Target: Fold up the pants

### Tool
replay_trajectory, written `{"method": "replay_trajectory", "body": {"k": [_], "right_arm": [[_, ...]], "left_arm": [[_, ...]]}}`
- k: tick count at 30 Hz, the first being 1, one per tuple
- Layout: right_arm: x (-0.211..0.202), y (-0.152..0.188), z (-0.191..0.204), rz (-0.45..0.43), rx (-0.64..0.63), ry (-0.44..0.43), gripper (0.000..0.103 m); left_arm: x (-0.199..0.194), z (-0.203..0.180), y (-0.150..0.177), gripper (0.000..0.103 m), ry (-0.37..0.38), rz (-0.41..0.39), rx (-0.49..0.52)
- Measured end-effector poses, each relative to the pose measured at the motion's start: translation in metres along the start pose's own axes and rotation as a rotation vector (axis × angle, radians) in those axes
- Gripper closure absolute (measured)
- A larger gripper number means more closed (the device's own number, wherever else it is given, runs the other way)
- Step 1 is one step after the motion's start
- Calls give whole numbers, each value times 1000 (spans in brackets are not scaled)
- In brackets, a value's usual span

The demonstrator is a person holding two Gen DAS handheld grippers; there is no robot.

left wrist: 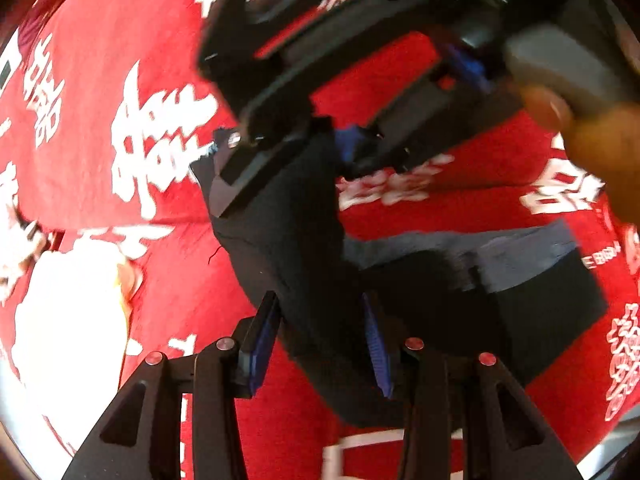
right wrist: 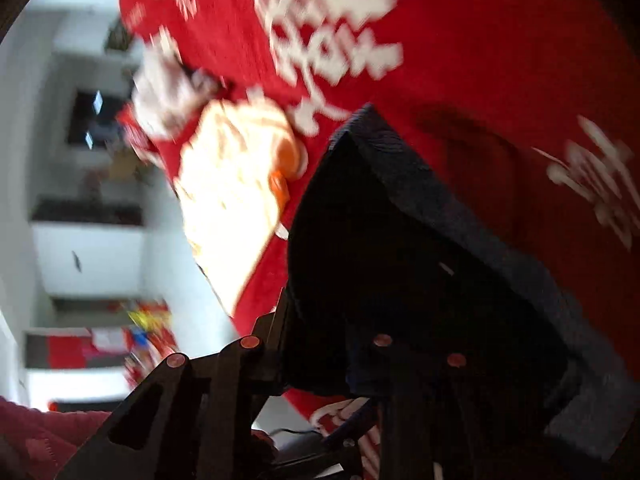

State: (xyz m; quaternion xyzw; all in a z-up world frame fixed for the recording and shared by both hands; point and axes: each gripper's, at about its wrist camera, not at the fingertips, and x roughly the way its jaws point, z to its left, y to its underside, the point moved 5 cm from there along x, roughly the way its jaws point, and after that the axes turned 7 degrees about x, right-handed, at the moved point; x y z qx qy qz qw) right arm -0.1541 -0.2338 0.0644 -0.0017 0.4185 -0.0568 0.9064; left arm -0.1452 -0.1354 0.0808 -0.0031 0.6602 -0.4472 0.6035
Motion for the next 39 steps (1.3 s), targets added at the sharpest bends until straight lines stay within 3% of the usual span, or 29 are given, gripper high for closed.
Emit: {"method": "replay_trajectory", "body": {"k": [8, 13, 18, 21, 26, 27, 31, 35, 36, 37, 39], "right_arm": [[-136, 77, -73, -278, 147, -130, 80], [-196, 140, -148, -425, 268, -154, 80], [-198, 198, -241, -471, 489, -172, 80], [-179, 225, -282, -463, 580, -181, 80], [-154, 246, -318, -457, 683, -217, 78], [-153, 247, -321, -460, 695, -232, 78], [-153, 248, -325, -440, 692, -217, 73], [-153, 249, -319, -409, 667, -130, 69], [-156, 249, -317, -409, 661, -99, 68], [-160, 250, -316, -412, 656, -71, 67], [-169, 259, -321, -418, 647, 4, 62]], "left_arm": [[-19, -122, -41, 61, 162, -32, 128], [-6, -215, -33, 61, 247, -3, 256], [22, -278, 4, 61, 275, 83, 366], [37, -300, 30, 60, 230, 118, 453], [38, -308, 43, 56, 194, 109, 544], [35, -306, 42, 50, 202, 118, 545], [16, -288, 37, 46, 270, 142, 488], [-5, -240, 23, 45, 207, 96, 399], [-4, -228, 20, 39, 181, 92, 379], [0, -210, 15, 22, 147, 94, 348], [11, -174, 8, 17, 91, 112, 259]]}}
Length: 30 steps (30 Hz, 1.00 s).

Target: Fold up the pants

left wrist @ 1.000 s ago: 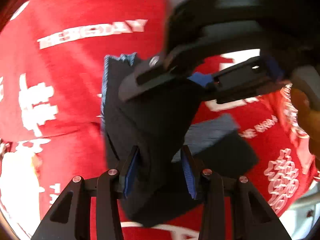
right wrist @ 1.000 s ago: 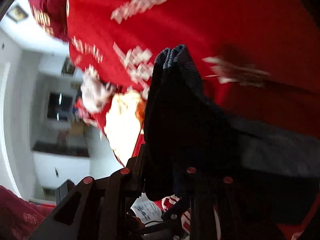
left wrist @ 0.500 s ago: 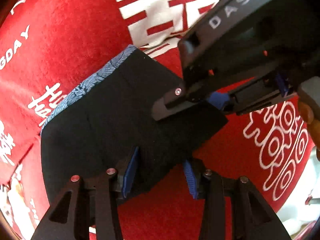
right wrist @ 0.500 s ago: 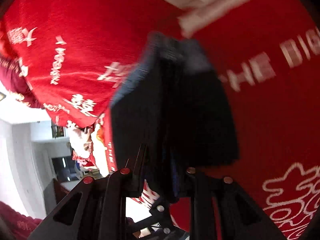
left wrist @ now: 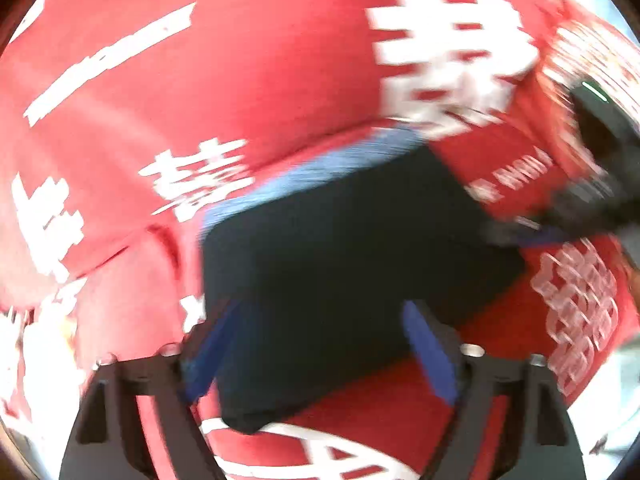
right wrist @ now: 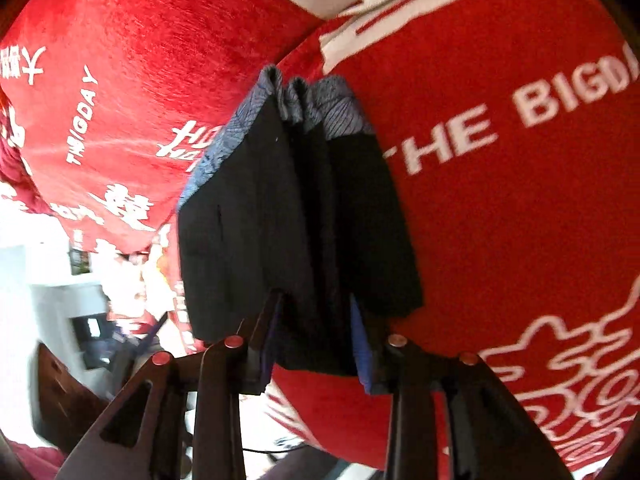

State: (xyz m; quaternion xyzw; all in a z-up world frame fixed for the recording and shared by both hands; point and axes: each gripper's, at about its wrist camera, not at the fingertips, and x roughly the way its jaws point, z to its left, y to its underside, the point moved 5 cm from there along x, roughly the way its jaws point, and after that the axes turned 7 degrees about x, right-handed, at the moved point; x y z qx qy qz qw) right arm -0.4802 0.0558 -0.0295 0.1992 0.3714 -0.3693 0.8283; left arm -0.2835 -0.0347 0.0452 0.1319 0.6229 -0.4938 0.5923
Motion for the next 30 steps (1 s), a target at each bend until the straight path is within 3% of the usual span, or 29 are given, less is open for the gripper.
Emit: {"method": "replay_trajectory", "body": {"k": [3, 6, 10, 13, 16, 20, 26, 30], "right_arm": [[-12, -1, -8, -42, 4, 124, 51], [-20, -2, -16, -60, 61, 116, 51], [-34, -1, -11, -123, 41, 151, 51], [-44, -1, -4, -161, 16, 166, 51], [-45, -2, 8, -186, -22, 186, 51], [-38, -9, 26, -192, -72, 215, 51], [-24, -30, 34, -198, -107, 262, 51], [-10, -47, 37, -185, -171, 331, 51]], "left_arm": [[23, 47, 9, 17, -26, 93, -147], [47, 79, 24, 17, 15, 174, -290], [72, 80, 51, 17, 89, 274, -334], [77, 80, 55, 6, 89, 274, -325], [73, 84, 54, 6, 96, 269, -328], [69, 99, 38, 6, 39, 217, -310], [91, 136, 5, 6, 26, 177, -411], [124, 138, 0, 6, 18, 230, -388]]}}
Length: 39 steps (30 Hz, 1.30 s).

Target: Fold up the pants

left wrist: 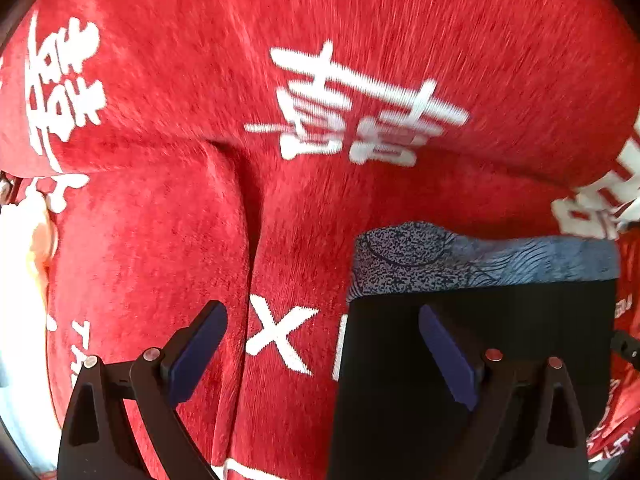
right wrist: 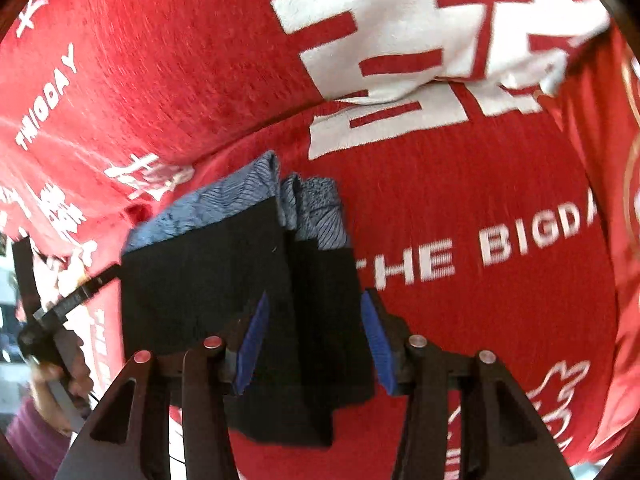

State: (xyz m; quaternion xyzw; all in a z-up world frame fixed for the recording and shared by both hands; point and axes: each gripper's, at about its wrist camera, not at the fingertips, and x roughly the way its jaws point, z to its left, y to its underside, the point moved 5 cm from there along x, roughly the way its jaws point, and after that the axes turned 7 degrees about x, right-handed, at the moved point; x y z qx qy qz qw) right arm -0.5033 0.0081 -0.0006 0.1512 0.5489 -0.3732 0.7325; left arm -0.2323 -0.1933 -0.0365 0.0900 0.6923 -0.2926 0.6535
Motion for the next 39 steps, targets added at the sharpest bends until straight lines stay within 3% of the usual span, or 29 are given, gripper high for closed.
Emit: {"method": "replay_trajectory", "body": {"k": [6, 16, 24, 39], "right_arm": [[25, -4, -7, 47, 2, 24, 42], [10, 16, -21, 75, 46, 22, 39], [-3, 41, -20, 77, 51, 12, 39], [-7, 56, -23, 103, 73, -11, 34]], "left_arm": [[1, 2, 1, 3, -12, 6, 17], [-22, 1, 26, 3, 21, 48, 13], [-22, -10, 66, 3, 40, 89, 44], [-21, -12, 70, 3, 66, 99, 22]]}}
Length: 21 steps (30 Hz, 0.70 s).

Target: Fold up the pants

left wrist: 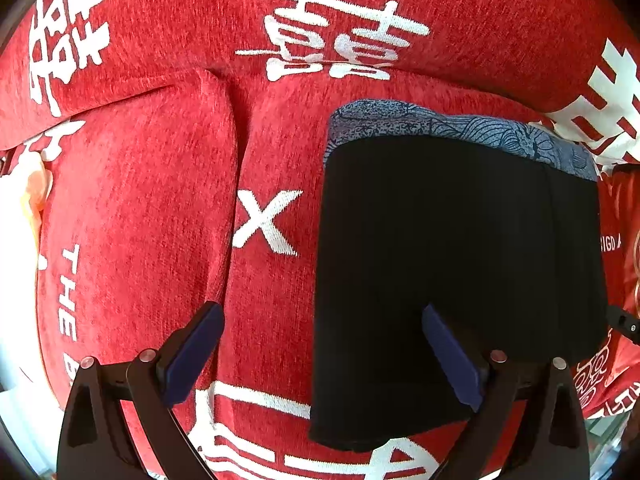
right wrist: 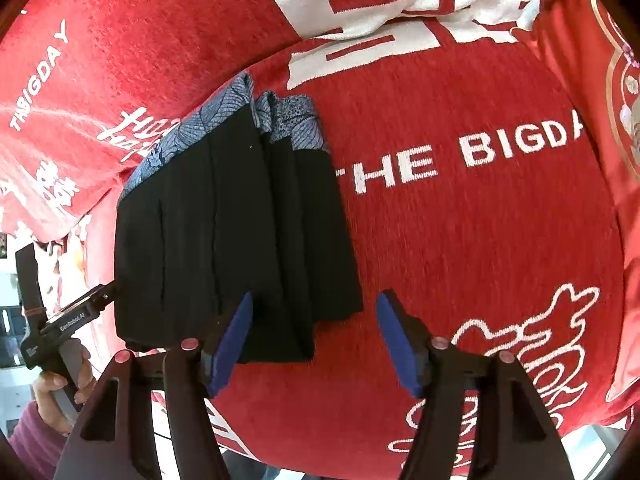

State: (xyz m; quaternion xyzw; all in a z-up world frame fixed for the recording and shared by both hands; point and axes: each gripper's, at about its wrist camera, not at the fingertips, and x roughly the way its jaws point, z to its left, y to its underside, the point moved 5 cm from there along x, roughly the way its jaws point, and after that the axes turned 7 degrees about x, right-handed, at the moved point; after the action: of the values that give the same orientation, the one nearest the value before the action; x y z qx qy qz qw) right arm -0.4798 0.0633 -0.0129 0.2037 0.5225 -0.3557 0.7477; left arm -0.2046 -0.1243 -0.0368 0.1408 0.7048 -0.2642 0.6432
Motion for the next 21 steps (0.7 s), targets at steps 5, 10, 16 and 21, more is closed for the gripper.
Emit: {"method": "replay_trajectory", "body": {"k": [5, 10, 16, 21], "right_arm": [[2, 1, -3, 10, 23, -18, 33], [3, 0, -4, 19, 32, -33, 32], [5, 0, -7, 36, 43, -58, 29], [7, -3, -8, 48, 39, -88, 29]], "left_arm": [[1, 1, 0, 3, 3, 1, 5], [2, 1, 0, 3, 19, 6, 2], [4, 2, -2, 3, 42, 11, 4], [6, 0, -4, 3, 91, 15, -2]]}}
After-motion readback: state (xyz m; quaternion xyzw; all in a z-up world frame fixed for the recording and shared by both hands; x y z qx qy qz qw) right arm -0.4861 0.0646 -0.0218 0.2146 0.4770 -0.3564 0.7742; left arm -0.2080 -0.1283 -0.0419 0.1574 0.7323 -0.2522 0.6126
